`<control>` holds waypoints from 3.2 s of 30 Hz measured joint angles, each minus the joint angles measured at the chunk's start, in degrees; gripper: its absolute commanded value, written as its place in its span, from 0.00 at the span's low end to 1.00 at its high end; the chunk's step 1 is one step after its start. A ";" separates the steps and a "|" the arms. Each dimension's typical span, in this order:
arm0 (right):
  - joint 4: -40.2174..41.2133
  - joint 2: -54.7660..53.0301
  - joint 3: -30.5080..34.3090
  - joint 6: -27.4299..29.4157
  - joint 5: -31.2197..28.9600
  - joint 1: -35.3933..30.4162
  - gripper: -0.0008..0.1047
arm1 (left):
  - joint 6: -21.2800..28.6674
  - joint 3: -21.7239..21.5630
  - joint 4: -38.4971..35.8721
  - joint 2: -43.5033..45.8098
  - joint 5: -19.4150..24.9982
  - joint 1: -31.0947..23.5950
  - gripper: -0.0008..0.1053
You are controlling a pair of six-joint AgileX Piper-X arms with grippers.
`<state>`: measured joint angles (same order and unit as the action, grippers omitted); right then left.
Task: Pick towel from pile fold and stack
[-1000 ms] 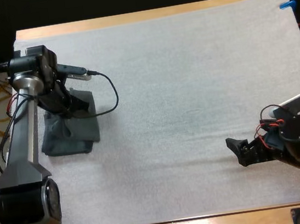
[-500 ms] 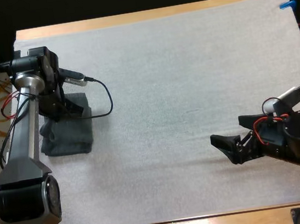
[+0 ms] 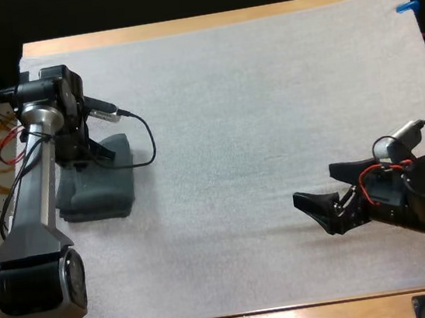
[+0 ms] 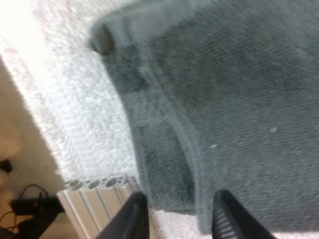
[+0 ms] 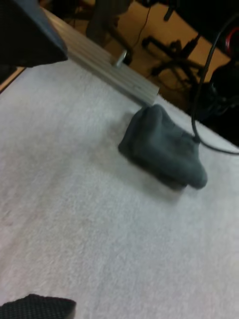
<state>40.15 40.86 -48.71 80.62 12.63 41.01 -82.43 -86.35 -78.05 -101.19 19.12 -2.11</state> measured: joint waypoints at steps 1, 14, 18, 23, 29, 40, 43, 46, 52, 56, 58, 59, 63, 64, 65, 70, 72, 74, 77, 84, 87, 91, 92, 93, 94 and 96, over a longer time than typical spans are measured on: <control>-0.52 0.00 0.00 0.00 0.36 0.00 0.86 | -0.21 0.00 0.00 0.00 0.38 0.00 0.30; -1.35 0.00 0.00 0.00 0.83 0.00 0.86 | -3.48 0.63 -3.19 3.10 -23.19 -4.23 0.30; -1.35 0.00 0.00 0.00 0.83 0.00 0.86 | -4.06 5.17 -1.23 3.09 -25.67 -8.58 0.30; -1.35 0.00 0.00 0.00 0.83 0.00 0.86 | -4.62 12.57 3.50 3.09 -28.27 -10.73 0.30; -1.35 0.00 0.00 0.00 0.83 0.00 0.86 | -5.34 20.09 10.12 3.09 -27.32 -8.54 0.30; -1.35 0.00 0.00 0.00 0.83 0.00 0.86 | -5.52 18.23 13.08 3.48 -23.34 -7.73 0.30; -1.35 0.00 0.00 0.00 0.83 0.00 0.86 | -5.62 14.60 13.86 4.48 -23.46 -7.73 0.30; -1.35 0.00 0.00 0.00 0.83 0.00 0.86 | -7.42 11.73 15.69 4.78 -26.42 -7.73 0.30; -1.60 0.00 0.00 0.00 0.83 0.00 0.86 | -9.29 11.31 20.63 3.57 -27.40 -6.69 0.30; -3.25 0.00 0.00 0.00 0.83 0.00 0.86 | -9.48 11.31 21.78 -0.99 -27.34 -4.78 0.30; -3.75 0.00 0.00 0.00 0.83 0.00 0.86 | -9.48 11.31 21.89 -3.64 -25.95 -3.65 0.30; -3.83 0.00 0.00 0.00 0.83 0.00 0.86 | -9.48 11.31 21.89 -4.69 -25.08 -3.08 0.30; -3.99 0.00 0.00 0.00 0.83 0.00 0.86 | -9.02 11.20 21.82 -5.66 -21.48 -1.40 0.30; -3.99 0.00 0.00 0.00 0.83 0.00 0.86 | -8.85 10.90 21.62 -5.47 -21.23 -1.18 0.30; -3.99 0.00 0.00 0.00 0.83 0.00 0.86 | -8.85 10.41 21.25 -5.35 -21.19 -1.13 0.30; -3.99 0.00 0.00 0.00 0.83 0.00 0.86 | -8.85 7.29 18.67 -1.47 -21.08 -1.15 0.30; -3.99 0.00 0.00 -0.03 0.83 0.00 0.86 | -8.85 6.76 18.51 2.11 -21.08 -1.15 0.30; -3.99 0.00 0.00 -0.07 0.83 0.00 0.86 | -8.82 6.66 18.53 6.19 -21.08 -1.15 0.30; -3.80 0.20 0.00 -0.10 0.83 -0.04 0.86 | -7.93 6.66 18.27 12.24 -21.08 -1.15 0.30; -0.77 5.72 0.00 -0.63 1.46 -6.69 0.86 | -7.60 6.66 17.02 24.69 -22.19 -1.15 0.30; -0.41 8.81 0.00 1.83 3.91 -12.32 0.86 | -7.60 6.54 15.73 28.79 -22.47 -1.05 0.30; -0.42 10.51 0.00 5.29 6.10 -20.81 0.86 | -7.60 6.54 14.68 33.55 -22.47 -1.06 0.30; -0.42 10.53 0.00 5.75 6.19 -22.74 0.86 | -7.60 6.54 14.34 34.67 -22.47 -1.06 0.30; -0.23 10.53 -0.05 6.72 6.24 -25.04 0.86 | -7.60 6.54 13.91 35.68 -22.47 -1.06 0.30; 0.34 10.53 -0.21 7.83 6.29 -27.30 0.86 | -7.60 6.54 13.51 36.60 -22.47 -1.06 0.30; 3.05 10.53 -1.00 10.69 6.27 -31.38 0.86 | -7.60 6.54 12.78 38.26 -22.53 -1.06 0.30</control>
<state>43.20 51.38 -49.71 91.32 18.90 9.63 -90.04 -79.82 -65.27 -62.93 -3.41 -3.16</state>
